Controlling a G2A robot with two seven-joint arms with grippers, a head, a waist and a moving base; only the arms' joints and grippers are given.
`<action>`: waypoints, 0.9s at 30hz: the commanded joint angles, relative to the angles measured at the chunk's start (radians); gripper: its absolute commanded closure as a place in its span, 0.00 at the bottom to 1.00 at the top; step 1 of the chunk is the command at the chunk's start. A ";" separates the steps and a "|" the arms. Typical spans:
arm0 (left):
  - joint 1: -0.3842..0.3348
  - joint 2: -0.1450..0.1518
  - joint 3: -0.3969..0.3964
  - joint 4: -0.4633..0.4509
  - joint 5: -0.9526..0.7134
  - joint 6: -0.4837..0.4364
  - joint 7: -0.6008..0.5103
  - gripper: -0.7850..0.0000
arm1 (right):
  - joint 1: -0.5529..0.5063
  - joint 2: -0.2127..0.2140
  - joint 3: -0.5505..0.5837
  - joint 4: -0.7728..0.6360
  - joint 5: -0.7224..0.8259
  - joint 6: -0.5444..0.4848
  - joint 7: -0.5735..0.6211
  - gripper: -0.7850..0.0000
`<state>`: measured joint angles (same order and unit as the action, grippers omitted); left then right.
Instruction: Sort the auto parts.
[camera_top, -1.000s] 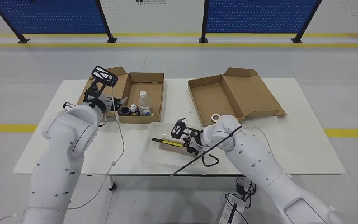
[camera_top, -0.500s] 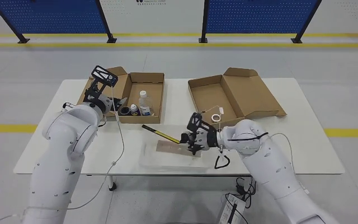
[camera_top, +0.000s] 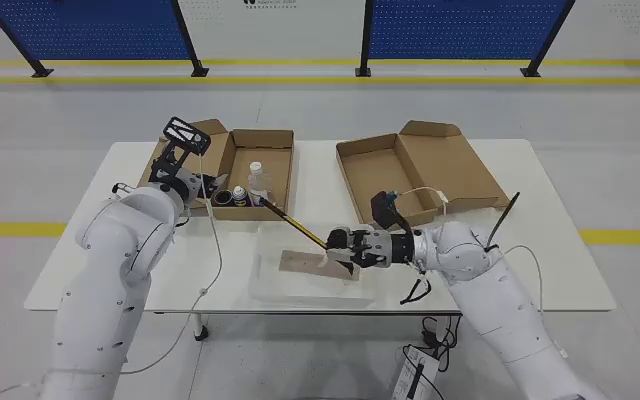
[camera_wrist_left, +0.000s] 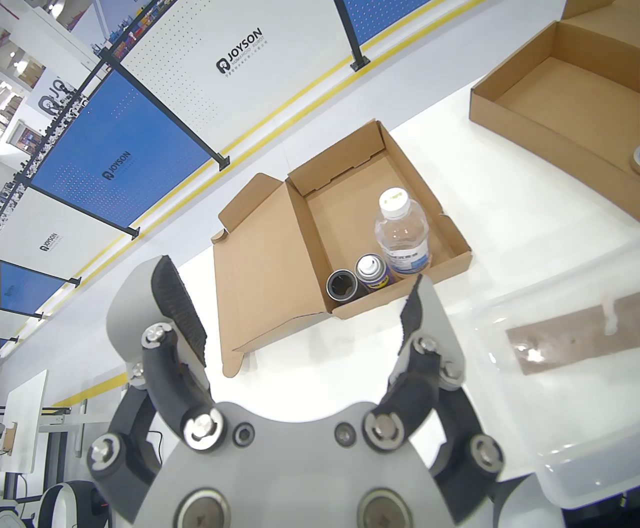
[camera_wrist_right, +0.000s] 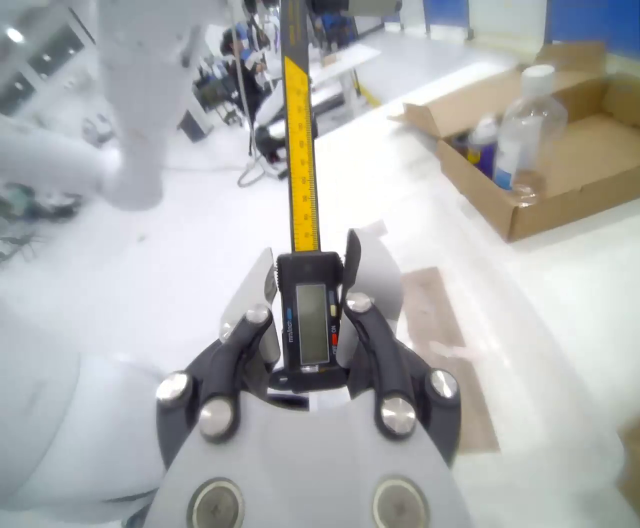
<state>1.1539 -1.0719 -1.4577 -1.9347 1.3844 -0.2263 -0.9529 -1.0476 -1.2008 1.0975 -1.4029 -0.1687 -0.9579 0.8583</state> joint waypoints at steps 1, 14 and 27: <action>0.000 0.000 0.000 0.000 0.000 0.000 0.000 0.00 | -0.002 0.004 -0.004 0.000 0.031 -0.020 -0.016 1.00; 0.000 0.000 0.000 0.000 0.000 0.000 0.000 0.00 | 0.006 0.038 -0.055 -0.063 0.204 -0.054 -0.051 1.00; 0.000 0.000 0.000 0.000 0.000 0.000 0.000 0.00 | 0.023 0.063 -0.069 -0.061 0.204 -0.054 -0.051 1.00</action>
<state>1.1539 -1.0720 -1.4577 -1.9347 1.3844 -0.2263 -0.9529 -1.0256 -1.1389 1.0281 -1.4656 0.0376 -1.0123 0.8077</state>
